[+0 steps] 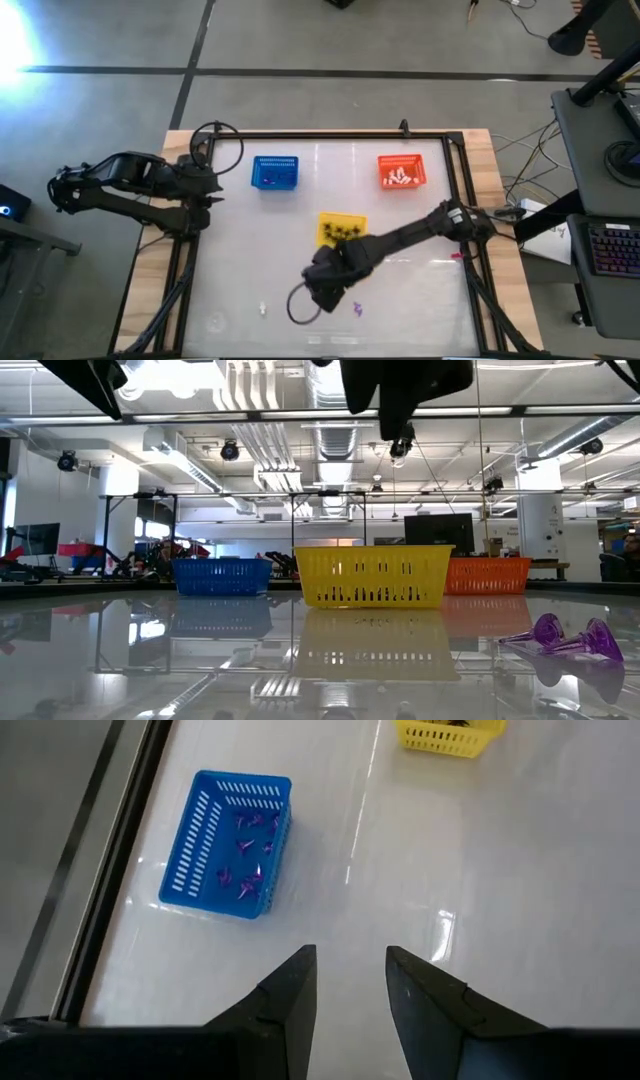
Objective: Sort Halloween decoration
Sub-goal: Put the purple witch hat toy into the blue bin
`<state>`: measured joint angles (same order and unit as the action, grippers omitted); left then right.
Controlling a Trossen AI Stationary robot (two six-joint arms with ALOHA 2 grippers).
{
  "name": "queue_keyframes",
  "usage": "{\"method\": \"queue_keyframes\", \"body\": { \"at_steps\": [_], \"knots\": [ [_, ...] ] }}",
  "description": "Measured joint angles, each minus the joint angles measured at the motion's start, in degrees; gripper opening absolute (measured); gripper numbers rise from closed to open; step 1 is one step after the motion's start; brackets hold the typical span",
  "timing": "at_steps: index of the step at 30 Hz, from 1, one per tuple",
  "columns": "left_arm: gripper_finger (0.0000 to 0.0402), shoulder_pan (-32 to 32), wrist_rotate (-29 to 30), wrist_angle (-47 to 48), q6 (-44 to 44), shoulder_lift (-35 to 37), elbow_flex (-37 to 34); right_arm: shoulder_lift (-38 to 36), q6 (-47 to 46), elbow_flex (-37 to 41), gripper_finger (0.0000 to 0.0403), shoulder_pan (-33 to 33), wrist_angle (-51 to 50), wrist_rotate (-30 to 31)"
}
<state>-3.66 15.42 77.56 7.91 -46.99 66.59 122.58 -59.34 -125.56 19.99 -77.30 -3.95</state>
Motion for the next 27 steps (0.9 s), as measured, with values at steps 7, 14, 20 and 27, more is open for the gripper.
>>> {"method": "queue_keyframes", "body": {
  "at_steps": [7,14,20,27],
  "knots": [
    [0.0105,0.0,-0.1,-0.1,-0.4,0.3,0.0,0.2,-9.1,4.7,0.0162,4.6,3.9,1.2],
    [0.0105,0.0,-3.0,-0.1,-0.8,1.0,0.0,0.3,-15.4,11.4,0.0158,7.0,4.7,3.5],
    [0.0105,0.0,-3.2,-0.1,-0.8,1.6,0.0,0.3,-16.8,16.5,0.0157,7.4,8.1,2.1],
    [0.0105,0.0,-3.2,-0.1,-1.0,2.1,0.0,0.3,-16.8,22.0,0.0157,7.4,16.2,-0.7]
  ]
}}
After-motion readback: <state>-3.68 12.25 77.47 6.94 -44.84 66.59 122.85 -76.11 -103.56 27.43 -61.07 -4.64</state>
